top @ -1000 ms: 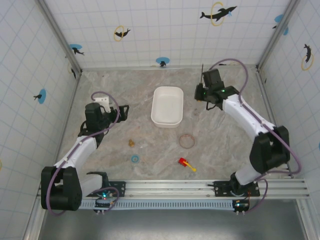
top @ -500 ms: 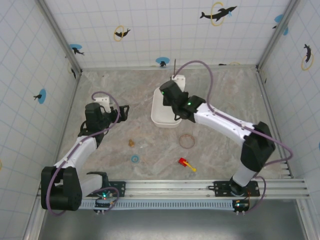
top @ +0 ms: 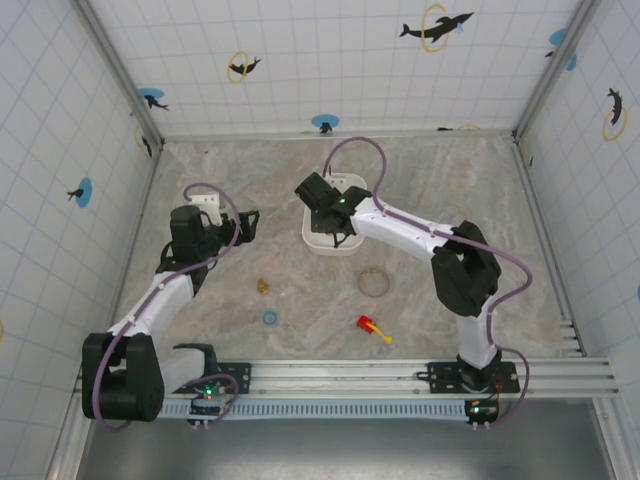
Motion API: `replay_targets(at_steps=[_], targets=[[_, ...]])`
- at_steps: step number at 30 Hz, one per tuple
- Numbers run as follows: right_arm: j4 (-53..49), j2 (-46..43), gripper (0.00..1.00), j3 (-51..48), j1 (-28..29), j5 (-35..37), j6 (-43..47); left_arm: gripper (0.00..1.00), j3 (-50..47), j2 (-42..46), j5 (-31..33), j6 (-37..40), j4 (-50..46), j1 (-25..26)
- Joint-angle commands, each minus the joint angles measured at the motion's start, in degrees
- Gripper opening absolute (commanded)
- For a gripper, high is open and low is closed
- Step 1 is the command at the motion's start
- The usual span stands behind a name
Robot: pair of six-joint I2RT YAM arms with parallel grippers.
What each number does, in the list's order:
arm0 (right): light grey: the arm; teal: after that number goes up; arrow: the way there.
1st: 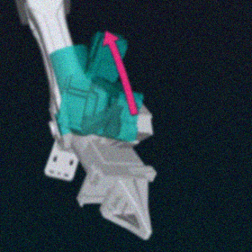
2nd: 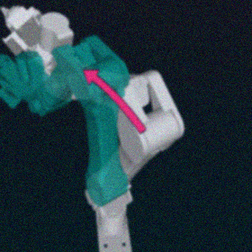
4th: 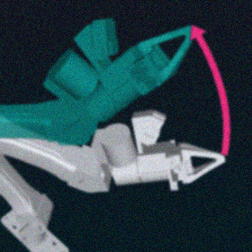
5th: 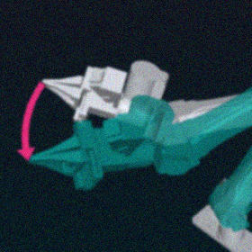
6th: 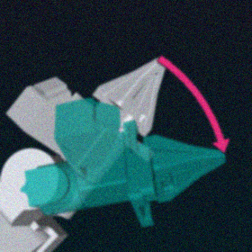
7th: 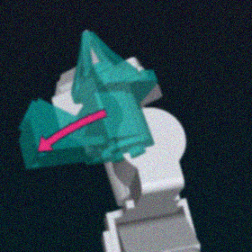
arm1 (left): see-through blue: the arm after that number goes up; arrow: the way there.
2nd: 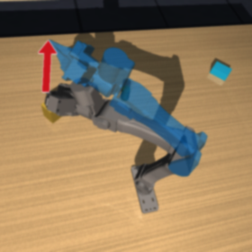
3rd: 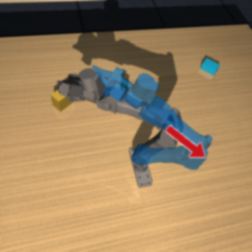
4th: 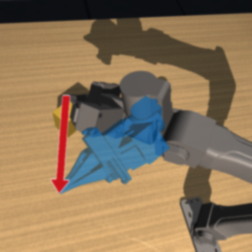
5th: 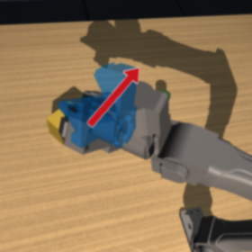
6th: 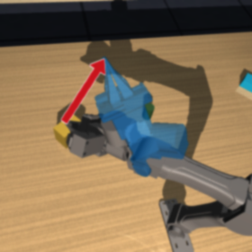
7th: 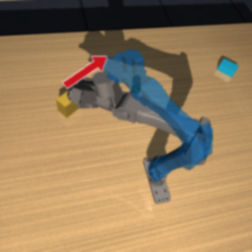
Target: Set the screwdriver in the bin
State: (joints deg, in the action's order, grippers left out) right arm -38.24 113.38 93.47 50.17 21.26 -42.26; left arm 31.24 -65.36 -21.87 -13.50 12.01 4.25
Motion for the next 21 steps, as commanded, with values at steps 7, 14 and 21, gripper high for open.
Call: replay_targets(at_steps=[7,14,21], targets=[[-1.1,4.4,0.0,2.6,-2.6,-5.2,-1.2,0.98,0.3,0.5,-0.4,1.2,0.2,0.4],[0.4,6.5,0.0,2.3,-5.0,-6.8,-0.9,0.98,0.4,0.0,-0.8,1.1,0.4,0.3],[1.0,9.5,0.0,3.5,-5.4,-8.4,-0.8,0.98,0.2,-0.3,-2.2,0.9,1.2,0.3]])
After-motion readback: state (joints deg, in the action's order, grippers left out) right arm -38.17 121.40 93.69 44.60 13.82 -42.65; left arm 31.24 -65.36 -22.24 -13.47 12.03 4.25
